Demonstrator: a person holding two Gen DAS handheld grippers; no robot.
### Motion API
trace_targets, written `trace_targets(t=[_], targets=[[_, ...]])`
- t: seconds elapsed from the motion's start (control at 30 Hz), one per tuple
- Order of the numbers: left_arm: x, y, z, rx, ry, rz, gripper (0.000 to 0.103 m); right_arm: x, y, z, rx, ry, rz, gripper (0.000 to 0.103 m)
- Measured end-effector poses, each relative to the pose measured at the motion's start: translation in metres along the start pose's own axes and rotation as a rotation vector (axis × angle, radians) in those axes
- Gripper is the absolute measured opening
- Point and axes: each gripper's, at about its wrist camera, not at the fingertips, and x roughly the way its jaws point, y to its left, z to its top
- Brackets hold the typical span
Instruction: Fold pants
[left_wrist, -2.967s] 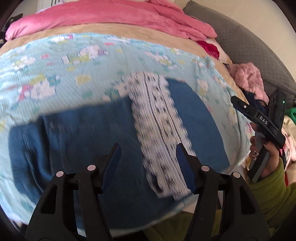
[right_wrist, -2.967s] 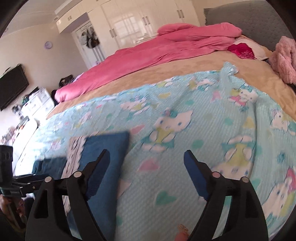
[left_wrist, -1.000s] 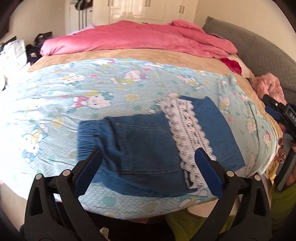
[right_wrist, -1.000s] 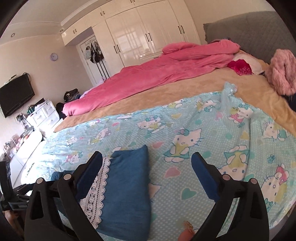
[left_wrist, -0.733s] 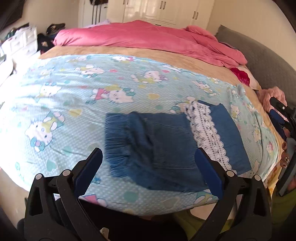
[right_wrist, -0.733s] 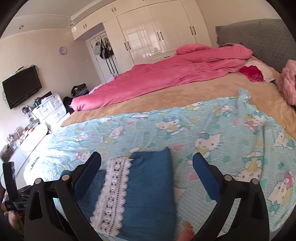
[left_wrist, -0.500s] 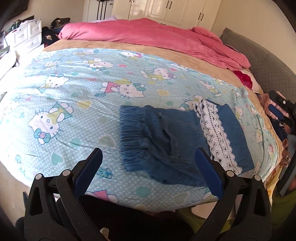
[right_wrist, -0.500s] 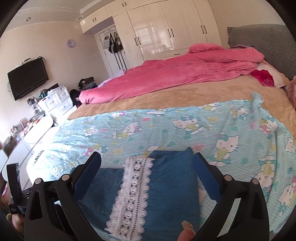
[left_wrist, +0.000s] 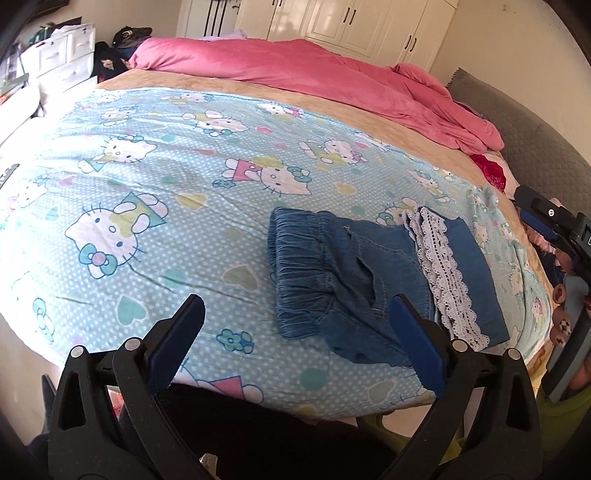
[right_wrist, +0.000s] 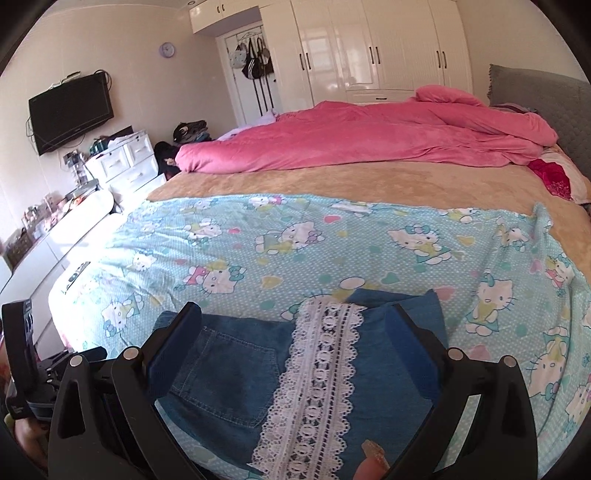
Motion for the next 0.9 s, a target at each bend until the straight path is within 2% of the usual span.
trace_targets(t=[0.1, 0.43, 0.53, 0.6, 0.63, 0.7, 0.9], targets=[[0.003, 0.002, -0.002, 0.011, 0.01, 0.02, 0.093, 0.013, 0.01, -0.002, -0.014, 0.039, 0.024, 0.099], [0.027, 0.004, -0.008, 0.002, 0.053, 0.002, 0.093, 0.057, 0.046, -0.005, -0.088, 0.143, 0.1, 0.099], [0.035, 0.002, -0.006, 0.001, 0.065, -0.021, 0.082, 0.072, 0.057, -0.006, -0.1, 0.172, 0.12, 0.099], [0.042, 0.003, -0.006, 0.0, 0.076, -0.026, 0.065, 0.082, 0.066, -0.007, -0.11, 0.193, 0.13, 0.099], [0.046, 0.006, -0.006, -0.016, 0.085, -0.053, 0.061, 0.088, 0.071, -0.007, -0.118, 0.204, 0.139, 0.099], [0.051, 0.008, -0.007, -0.041, 0.102, -0.111, 0.04, 0.1, 0.081, -0.009, -0.134, 0.229, 0.158, 0.099], [0.056, 0.007, -0.007, -0.038, 0.11, -0.139, 0.039, 0.136, 0.105, -0.019, -0.16, 0.35, 0.207, 0.099]])
